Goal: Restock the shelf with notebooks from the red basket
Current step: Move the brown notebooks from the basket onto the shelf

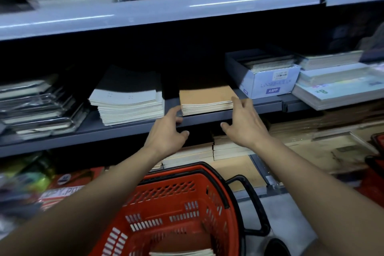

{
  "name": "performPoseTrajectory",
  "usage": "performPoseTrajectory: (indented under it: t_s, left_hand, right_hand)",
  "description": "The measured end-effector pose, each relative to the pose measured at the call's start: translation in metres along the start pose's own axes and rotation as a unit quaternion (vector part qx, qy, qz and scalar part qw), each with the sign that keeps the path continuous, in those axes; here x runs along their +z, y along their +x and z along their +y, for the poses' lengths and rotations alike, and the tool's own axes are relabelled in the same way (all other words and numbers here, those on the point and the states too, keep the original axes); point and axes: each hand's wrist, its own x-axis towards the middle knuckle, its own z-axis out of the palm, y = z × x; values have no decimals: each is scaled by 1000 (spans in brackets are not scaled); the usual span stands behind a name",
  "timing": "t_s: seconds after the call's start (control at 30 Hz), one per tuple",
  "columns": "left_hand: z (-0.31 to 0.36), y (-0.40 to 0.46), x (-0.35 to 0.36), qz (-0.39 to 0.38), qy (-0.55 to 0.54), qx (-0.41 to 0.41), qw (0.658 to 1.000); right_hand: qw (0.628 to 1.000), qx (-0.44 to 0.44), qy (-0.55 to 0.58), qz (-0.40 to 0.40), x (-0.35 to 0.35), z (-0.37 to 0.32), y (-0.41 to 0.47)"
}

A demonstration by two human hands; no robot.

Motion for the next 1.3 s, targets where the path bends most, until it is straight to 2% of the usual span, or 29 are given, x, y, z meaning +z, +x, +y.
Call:
performPoseTrajectory:
  t_s: [0.27,0.43,0.83,1.03,1.17,1.3]
  left_hand:
    - [-17,-40,3,-14,-30,-35,999]
    - [-39,-61,4,-13,-28,-51,998]
    - [-114,-114,21,-62,6,-91,994]
    - [-150,-134,40,-119,30,-133,984]
    - [-165,-142,59,-192,24,-204,960]
    - [-181,-164,74,-242,46,-231,941]
  right_hand:
    - [990,-75,-89,-75,21,-5,-38]
    - [970,-146,-137,-137,48,-10,-62]
    - [932,-226,-208,-194,103,-29,-88]
    - [907,-253,-238,-238,134,-30,-101]
    - [885,-267,-260,-280,154,-29,-114]
    - [857,-281,-290,-321,174,-26,-128]
